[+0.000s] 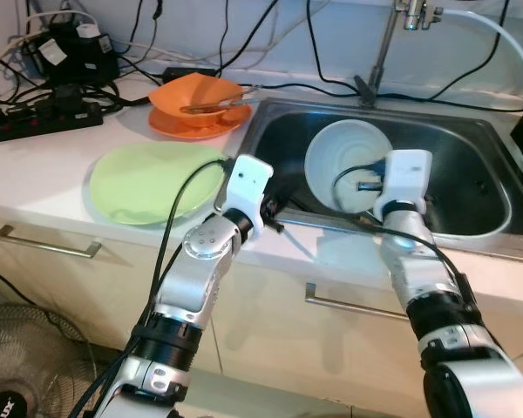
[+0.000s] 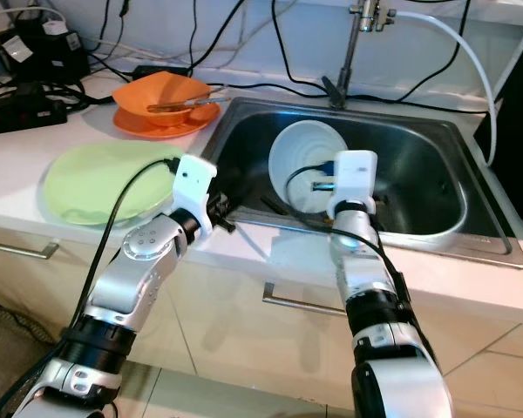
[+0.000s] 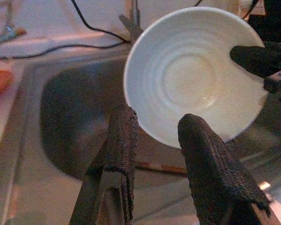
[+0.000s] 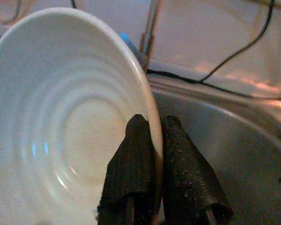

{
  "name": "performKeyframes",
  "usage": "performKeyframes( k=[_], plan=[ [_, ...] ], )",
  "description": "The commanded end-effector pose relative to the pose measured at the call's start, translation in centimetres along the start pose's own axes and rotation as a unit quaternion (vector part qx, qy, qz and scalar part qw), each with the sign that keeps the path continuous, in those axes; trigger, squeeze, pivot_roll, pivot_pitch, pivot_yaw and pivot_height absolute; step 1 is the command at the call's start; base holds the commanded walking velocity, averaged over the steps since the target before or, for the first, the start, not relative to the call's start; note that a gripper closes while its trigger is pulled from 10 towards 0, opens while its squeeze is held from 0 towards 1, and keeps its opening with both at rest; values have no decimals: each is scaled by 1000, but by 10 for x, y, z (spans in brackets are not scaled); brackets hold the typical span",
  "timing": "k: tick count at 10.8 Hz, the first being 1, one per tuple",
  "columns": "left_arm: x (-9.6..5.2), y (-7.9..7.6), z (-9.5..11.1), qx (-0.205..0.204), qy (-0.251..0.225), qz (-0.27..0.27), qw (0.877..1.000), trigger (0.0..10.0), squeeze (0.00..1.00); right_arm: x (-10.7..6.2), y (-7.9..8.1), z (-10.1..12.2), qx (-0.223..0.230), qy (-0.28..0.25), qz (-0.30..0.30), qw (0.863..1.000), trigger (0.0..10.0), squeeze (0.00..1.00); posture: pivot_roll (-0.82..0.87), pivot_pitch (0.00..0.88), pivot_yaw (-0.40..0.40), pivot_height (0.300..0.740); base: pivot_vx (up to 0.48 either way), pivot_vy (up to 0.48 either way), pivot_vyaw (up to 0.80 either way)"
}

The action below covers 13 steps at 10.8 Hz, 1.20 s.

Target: Kitchen organization

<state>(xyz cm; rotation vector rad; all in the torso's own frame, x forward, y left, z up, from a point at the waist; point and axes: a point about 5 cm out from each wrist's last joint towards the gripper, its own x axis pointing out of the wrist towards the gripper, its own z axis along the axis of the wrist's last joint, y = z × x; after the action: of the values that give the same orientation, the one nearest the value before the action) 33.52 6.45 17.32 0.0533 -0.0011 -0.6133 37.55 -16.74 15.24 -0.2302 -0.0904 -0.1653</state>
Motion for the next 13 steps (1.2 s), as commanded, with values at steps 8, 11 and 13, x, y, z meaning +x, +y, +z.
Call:
performKeyframes(
  k=[8, 11, 13],
  plan=[
    [-14, -14, -20, -79, 113, -25, 990, 10000, 0, -1, 40, -3, -84, -33, 114, 989, 10000, 0, 225, 0, -6, 740, 0, 0, 0],
    [-21, 7, -14, -36, 128, 15, 991, 10000, 0, -1, 42, -5, -85, -29, 123, 988, 10000, 0, 235, 0, -9, 740, 0, 0, 0],
    [-22, 10, -7, -27, 119, 15, 992, 10000, 0, -2, 42, -9, -86, -21, 127, 988, 10000, 0, 236, 0, -8, 740, 0, 0, 0]
  ],
)
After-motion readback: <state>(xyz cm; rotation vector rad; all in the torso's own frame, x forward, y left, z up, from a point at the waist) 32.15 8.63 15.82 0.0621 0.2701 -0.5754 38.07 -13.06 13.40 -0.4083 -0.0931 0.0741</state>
